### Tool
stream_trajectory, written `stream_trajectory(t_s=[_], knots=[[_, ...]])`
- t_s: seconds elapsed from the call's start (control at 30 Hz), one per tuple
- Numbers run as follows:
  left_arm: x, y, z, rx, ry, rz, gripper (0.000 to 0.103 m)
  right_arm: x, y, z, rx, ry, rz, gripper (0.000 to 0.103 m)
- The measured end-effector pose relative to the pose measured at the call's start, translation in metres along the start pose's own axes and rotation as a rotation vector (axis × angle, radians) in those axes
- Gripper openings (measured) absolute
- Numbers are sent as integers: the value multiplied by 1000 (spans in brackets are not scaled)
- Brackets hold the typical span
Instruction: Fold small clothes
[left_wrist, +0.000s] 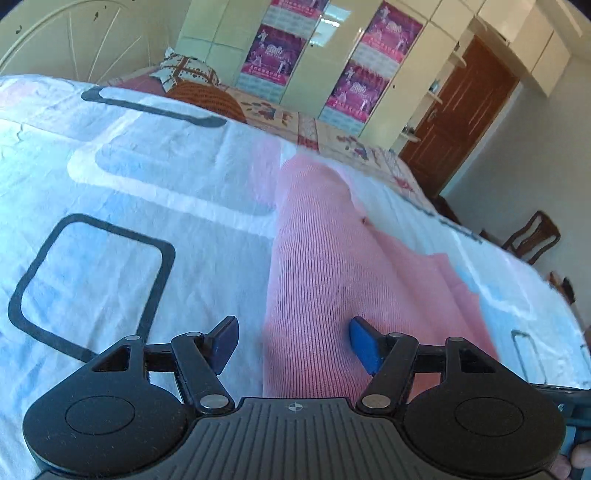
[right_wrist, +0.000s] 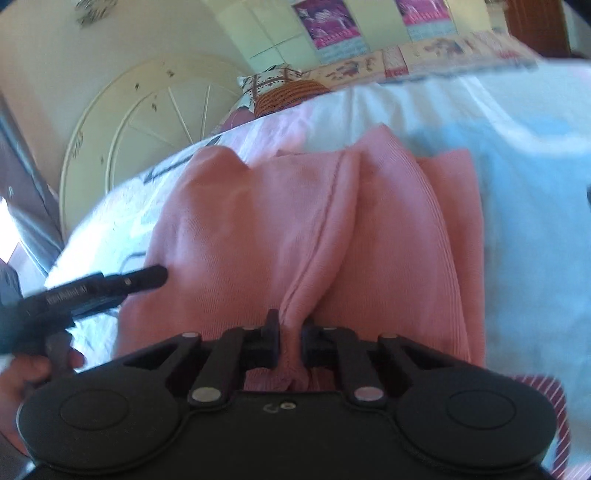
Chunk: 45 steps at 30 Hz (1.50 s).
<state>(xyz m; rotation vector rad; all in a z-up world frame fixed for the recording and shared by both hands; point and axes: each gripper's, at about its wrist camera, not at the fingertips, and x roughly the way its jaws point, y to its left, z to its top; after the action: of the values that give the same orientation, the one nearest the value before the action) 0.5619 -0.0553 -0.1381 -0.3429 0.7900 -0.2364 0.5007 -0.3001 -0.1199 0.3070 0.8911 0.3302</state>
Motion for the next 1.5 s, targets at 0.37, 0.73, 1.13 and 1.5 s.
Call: stream_trajectory(t_s=[0.37,0.73,1.13,1.5], knots=[[36,-51,0,200,81,-1,65,-44,-22,-16,-91,-79,-252,9],[31,-29,35,132,6,-64,65,-22,-68,26,88,-177,-150,34],[67,-44,29,178,82,-39,65,-21,-76,35,-1,-233,-195,6],[34,-62,48,259,-41,-83,74,-25,-57,46,-87,-265,-306,20]])
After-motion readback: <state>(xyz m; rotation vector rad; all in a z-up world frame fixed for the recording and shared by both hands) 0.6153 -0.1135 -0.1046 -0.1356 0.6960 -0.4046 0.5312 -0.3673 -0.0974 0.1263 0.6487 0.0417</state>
